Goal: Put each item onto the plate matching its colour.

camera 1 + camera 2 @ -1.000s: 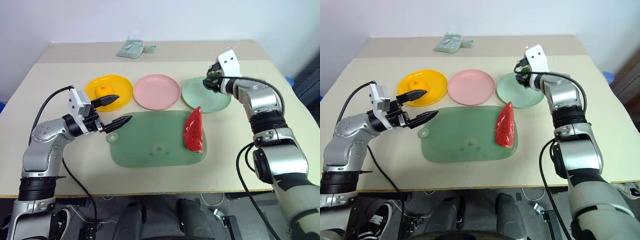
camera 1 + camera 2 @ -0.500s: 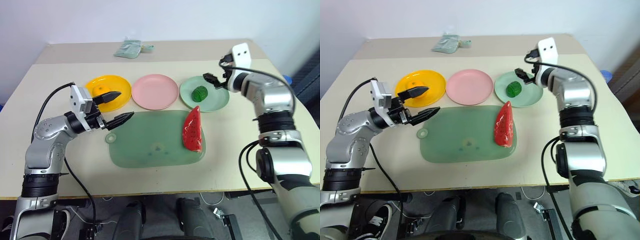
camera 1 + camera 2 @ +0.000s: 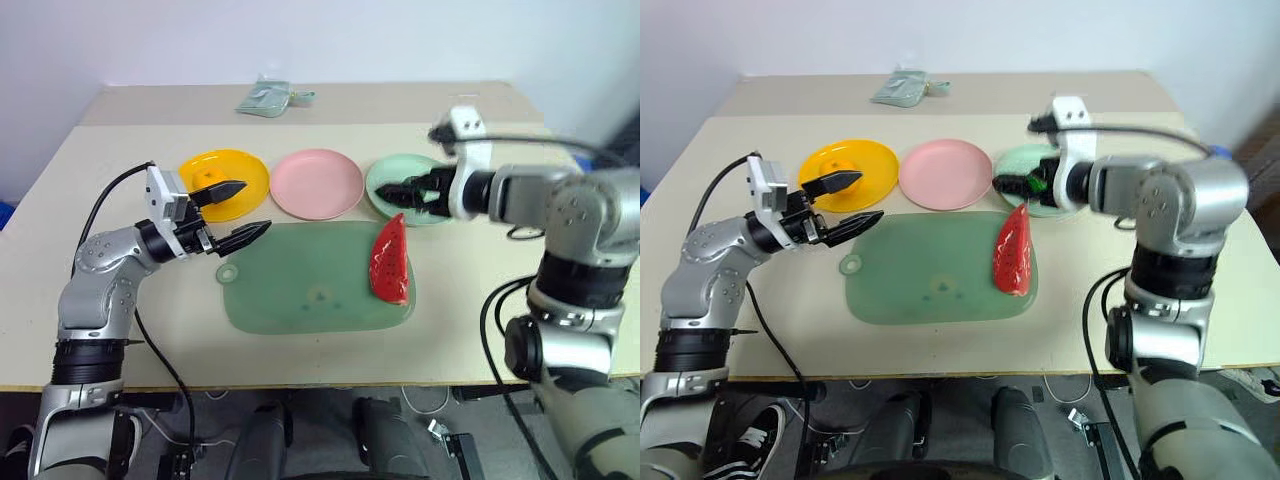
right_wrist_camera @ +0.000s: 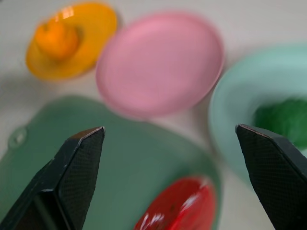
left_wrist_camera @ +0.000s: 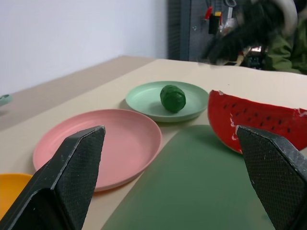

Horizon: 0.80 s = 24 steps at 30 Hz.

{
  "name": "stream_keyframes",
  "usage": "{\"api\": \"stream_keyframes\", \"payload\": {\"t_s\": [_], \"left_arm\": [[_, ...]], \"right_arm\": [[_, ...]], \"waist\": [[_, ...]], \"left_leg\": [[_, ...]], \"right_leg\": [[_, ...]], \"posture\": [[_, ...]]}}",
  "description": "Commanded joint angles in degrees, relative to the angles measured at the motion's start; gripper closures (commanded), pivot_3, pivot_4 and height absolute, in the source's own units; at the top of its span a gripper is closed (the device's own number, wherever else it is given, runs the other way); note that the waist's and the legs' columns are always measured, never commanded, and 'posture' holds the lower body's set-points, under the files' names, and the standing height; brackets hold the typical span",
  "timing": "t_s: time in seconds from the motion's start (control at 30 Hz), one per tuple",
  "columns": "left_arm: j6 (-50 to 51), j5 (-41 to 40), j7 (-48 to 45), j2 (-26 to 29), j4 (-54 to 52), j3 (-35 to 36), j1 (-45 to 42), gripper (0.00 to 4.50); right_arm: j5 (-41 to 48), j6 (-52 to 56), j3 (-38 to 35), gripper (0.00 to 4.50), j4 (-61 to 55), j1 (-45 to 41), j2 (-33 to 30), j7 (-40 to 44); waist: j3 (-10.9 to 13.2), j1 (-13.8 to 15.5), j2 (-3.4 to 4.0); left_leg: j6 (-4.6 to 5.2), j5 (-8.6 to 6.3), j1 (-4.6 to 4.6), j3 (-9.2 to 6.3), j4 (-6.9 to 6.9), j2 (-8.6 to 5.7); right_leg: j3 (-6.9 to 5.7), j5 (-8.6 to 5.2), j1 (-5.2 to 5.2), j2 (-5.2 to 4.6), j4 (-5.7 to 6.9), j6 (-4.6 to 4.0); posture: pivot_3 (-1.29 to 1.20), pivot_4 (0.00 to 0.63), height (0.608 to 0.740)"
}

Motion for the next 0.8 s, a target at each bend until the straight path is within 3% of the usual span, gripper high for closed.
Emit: {"api": "stream_keyframes", "payload": {"t_s": [0.03,0.1,0.37,0.67,0.77,0.8], "left_arm": [[-0.8,0.0,-0.3,-0.2,-0.4,-0.3,-1.0,0.00],[-0.7,-0.1,-0.5,-0.2,-0.6,-0.6,-0.8,0.00],[-0.9,0.1,-0.4,0.1,-1.0,-0.7,-0.7,0.00],[-0.6,-0.1,0.3,-0.1,-1.9,-0.7,0.2,0.00],[-0.6,0.0,0.4,-0.2,-2.0,-0.9,0.3,0.00],[-0.6,0.1,0.4,-0.2,-2.0,-0.9,0.4,0.00]], "right_arm": [[2.2,0.4,1.1,0.07,-7.1,2.4,1.8,-6.9],[3.3,0.4,4.0,0.07,-9.1,4.1,-0.3,-9.8],[14.5,0.4,1.7,0.07,-10.0,7.7,1.7,-19.2],[24.7,0.4,4.1,0.07,-9.0,11.2,-1.2,-27.2],[26.5,0.4,3.4,0.88,-8.4,10.7,-0.2,-28.8],[26.8,0.4,3.5,1.40,-8.3,10.6,-0.4,-29.3]], "waist": [[0.0,-0.1,0.01],[0.0,-0.2,0.02],[0.0,-0.1,0.01],[0.0,-0.2,0.01],[0.0,-0.2,0.01],[0.0,-0.1,0.01]], "left_leg": [[0.00,0.00,0.00,0.01,0.01,0.00],[0.00,0.00,-0.01,-0.01,0.00,0.00],[0.00,0.00,-0.01,-0.01,0.00,0.02],[0.01,0.00,-0.01,-0.02,0.00,0.02],[0.01,0.00,-0.01,-0.02,0.00,0.02],[0.01,0.00,-0.01,-0.02,0.00,0.02]], "right_leg": [[0.00,0.00,-0.01,0.00,0.00,0.00],[0.00,0.00,-0.04,0.01,0.05,0.00],[0.00,0.00,-0.05,0.02,0.04,-0.01],[0.00,0.00,-0.03,0.02,0.01,-0.01],[0.00,0.00,-0.03,0.02,0.01,-0.01],[0.00,0.00,-0.03,0.02,0.01,0.00]], "posture": [[0.00,0.150,0.740],[0.00,0.150,0.740],[0.00,0.150,0.740],[0.00,0.150,0.740],[0.00,0.150,0.740],[0.00,0.150,0.740]]}}
